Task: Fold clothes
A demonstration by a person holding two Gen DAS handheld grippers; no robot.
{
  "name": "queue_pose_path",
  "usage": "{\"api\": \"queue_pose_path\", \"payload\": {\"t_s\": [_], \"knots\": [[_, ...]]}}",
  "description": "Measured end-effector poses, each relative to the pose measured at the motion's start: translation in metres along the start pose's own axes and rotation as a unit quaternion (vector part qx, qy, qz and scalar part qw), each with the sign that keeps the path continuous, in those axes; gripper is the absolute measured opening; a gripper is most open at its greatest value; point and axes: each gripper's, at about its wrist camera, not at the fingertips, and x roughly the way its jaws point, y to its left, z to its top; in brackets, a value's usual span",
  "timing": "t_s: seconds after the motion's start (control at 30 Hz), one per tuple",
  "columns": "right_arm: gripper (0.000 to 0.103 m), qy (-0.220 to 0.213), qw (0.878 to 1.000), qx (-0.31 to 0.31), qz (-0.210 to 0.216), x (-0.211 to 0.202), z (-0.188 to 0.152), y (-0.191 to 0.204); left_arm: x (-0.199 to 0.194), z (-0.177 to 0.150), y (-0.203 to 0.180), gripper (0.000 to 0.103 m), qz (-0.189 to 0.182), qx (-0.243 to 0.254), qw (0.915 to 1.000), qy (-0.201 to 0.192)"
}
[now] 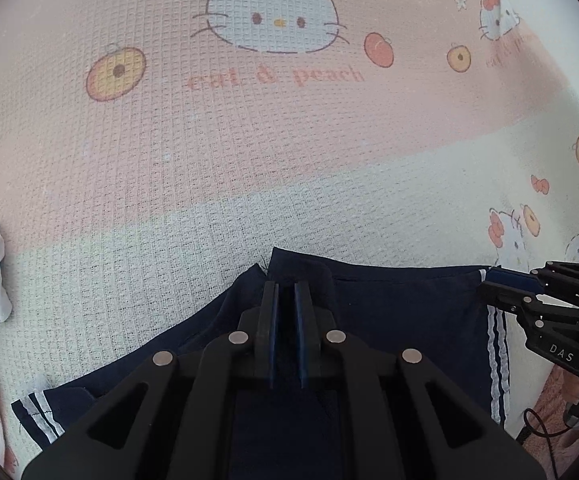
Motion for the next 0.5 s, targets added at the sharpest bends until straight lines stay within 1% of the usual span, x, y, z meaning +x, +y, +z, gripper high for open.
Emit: {"api": "queue_pose_path", "payload": {"t_s": [0.1, 0.2, 0.23, 0.27, 0.3, 0.4, 0.5], "knots": [[0.018, 0.025, 1.0, -0.016, -0.009, 0.017, 0.003, 0.006, 0.009, 0.005, -0.007, 0.009, 0.012, 0.022, 0.9996, 0.009], [0.018, 0.033, 0.999, -0.023, -0.017, 0.022, 0.0, 0.008, 0.007, 0.014, -0.02, 0.009, 0.037, 0.044, 0.9983, -0.007], [0.018, 0.034, 0.999, -0.024, -0.018, 0.023, 0.0, 0.009, 0.005, 0.016, -0.024, 0.009, 0.041, 0.054, 0.9977, -0.005], [0.018, 0.035, 0.999, -0.023, -0.017, 0.023, 0.001, 0.009, 0.004, 0.018, -0.027, 0.009, 0.043, 0.061, 0.9972, 0.007], [0.018, 0.036, 0.999, -0.021, -0.017, 0.024, 0.001, 0.009, 0.003, 0.019, -0.029, 0.009, 0.045, 0.068, 0.9965, 0.019], [0.018, 0.039, 0.999, -0.018, -0.015, 0.026, 0.003, 0.01, 0.004, 0.013, -0.023, 0.009, 0.003, 0.066, 0.997, 0.04], [0.019, 0.04, 0.999, -0.019, -0.014, 0.027, 0.004, 0.013, 0.019, 0.011, -0.032, 0.009, 0.029, 0.093, 0.994, 0.049]]}}
